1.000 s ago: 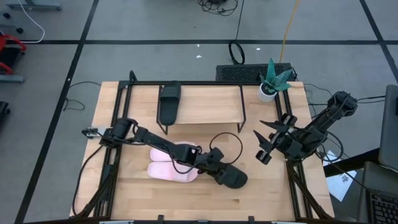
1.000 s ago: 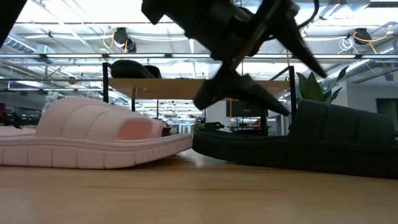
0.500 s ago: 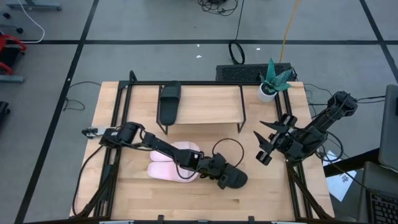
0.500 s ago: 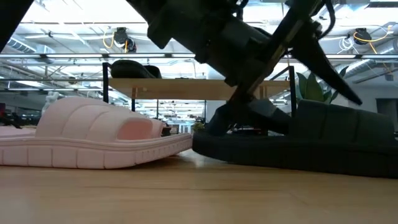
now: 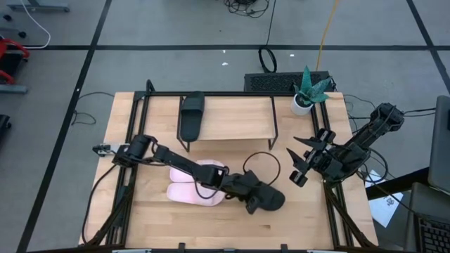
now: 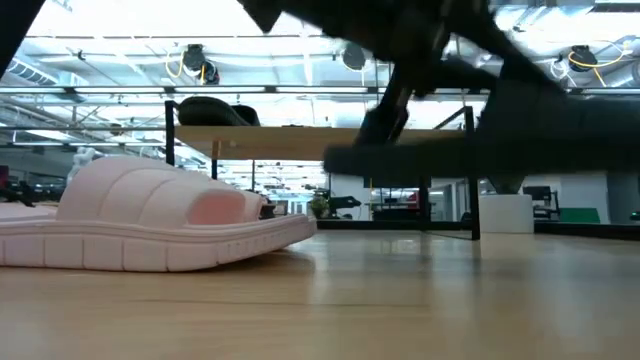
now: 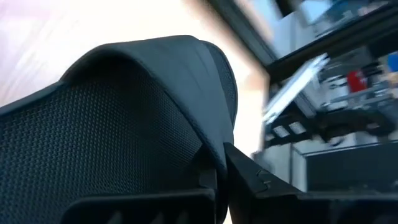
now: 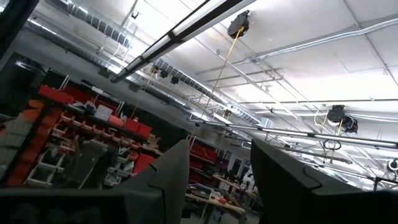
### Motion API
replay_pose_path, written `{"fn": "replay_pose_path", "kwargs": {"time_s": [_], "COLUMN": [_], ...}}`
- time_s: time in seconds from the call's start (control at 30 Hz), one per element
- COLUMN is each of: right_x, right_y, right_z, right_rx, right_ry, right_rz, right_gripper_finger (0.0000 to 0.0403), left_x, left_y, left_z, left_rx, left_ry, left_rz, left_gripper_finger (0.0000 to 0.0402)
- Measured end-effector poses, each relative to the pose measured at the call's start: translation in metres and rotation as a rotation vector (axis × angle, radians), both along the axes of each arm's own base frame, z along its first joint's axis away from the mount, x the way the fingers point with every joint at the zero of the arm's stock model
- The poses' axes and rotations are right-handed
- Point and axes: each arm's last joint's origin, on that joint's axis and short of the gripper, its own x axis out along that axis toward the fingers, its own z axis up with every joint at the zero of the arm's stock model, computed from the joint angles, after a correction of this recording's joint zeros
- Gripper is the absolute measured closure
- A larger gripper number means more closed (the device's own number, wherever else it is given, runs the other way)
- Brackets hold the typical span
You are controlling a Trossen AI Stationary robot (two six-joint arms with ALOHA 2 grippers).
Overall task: Pick and place slides into the shelf
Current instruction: Put the black slide on the shelf
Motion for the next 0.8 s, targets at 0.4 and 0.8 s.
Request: {"fn": "replay_pose_path", "kwargs": {"time_s": [0.4, 0.8], "right_x": [-0.004, -0.005], "right_y": [0.003, 0.002], "right_z": [0.006, 0.017], "right_rx": [-0.202, -0.191], "right_ry": [-0.107, -0.120], "right_rz": [0.057, 0.052], "right_gripper_finger": [0.0241, 0.0241], "left_x": [-0.058, -0.103], "left_y": [0.006, 0.008], "left_z": [0.112, 0.190], "left_rx": [0.112, 0.167], "left_ry": [-0.077, -0.392], "left_rz": [0.255, 0.727], "left_gripper_finger": [0.0400, 0.0401]}}
